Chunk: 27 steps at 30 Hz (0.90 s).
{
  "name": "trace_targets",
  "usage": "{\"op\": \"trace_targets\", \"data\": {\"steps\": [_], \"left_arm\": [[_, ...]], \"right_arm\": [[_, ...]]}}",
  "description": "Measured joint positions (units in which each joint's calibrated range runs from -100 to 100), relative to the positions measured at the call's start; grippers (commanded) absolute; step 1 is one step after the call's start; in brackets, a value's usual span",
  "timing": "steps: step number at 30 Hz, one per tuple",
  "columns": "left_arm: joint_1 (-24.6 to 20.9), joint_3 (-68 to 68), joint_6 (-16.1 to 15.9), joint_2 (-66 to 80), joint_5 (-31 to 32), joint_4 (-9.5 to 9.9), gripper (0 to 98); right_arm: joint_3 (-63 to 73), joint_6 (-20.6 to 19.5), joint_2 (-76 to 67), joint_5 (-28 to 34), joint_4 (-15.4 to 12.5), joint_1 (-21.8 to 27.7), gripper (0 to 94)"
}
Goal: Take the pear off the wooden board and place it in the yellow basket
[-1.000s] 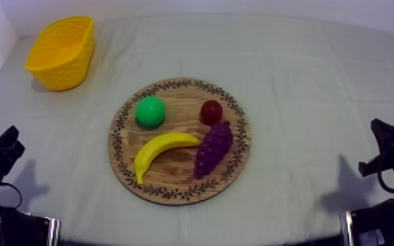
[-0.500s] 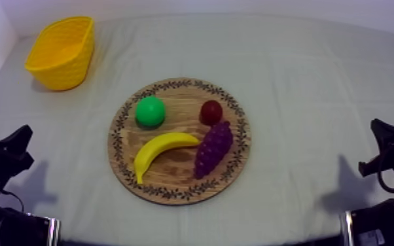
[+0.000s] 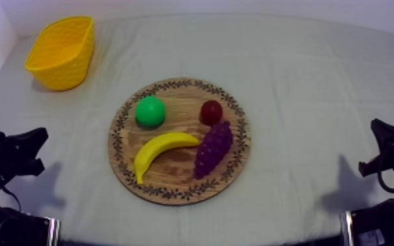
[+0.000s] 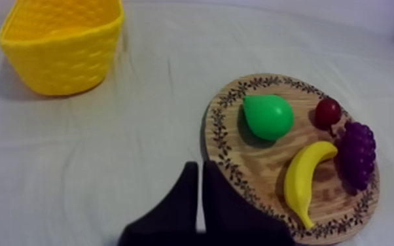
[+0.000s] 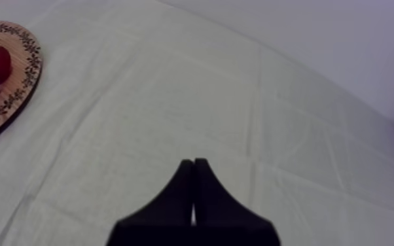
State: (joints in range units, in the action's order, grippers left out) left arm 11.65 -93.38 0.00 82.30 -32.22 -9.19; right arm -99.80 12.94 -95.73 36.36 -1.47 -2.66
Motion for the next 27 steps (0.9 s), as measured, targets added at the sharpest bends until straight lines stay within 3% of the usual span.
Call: {"op": "trace_targets", "data": {"steps": [6,11,18,27], "left_arm": [[-1.16,5.75,-2.88,-10.22,-4.4,-3.16,0.0],[-2.56,11.95,-3.22,-20.5,-12.49,-3.77,0.0],[-2.57,22.99,3.08,-33.6,-26.25,-3.01,0.0],[2.03,40.9,9.75,-50.18,-39.66,0.17,0.0]], "right_arm": [[0.0,0.0,0.0,0.0,0.0,0.0,0.4],[0.0,0.0,0.0,0.0,0.0,0.0,0.4],[0.0,0.0,0.0,0.0,0.0,0.0,0.4],[0.0,0.0,0.0,0.0,0.0,0.0,0.4]]}}
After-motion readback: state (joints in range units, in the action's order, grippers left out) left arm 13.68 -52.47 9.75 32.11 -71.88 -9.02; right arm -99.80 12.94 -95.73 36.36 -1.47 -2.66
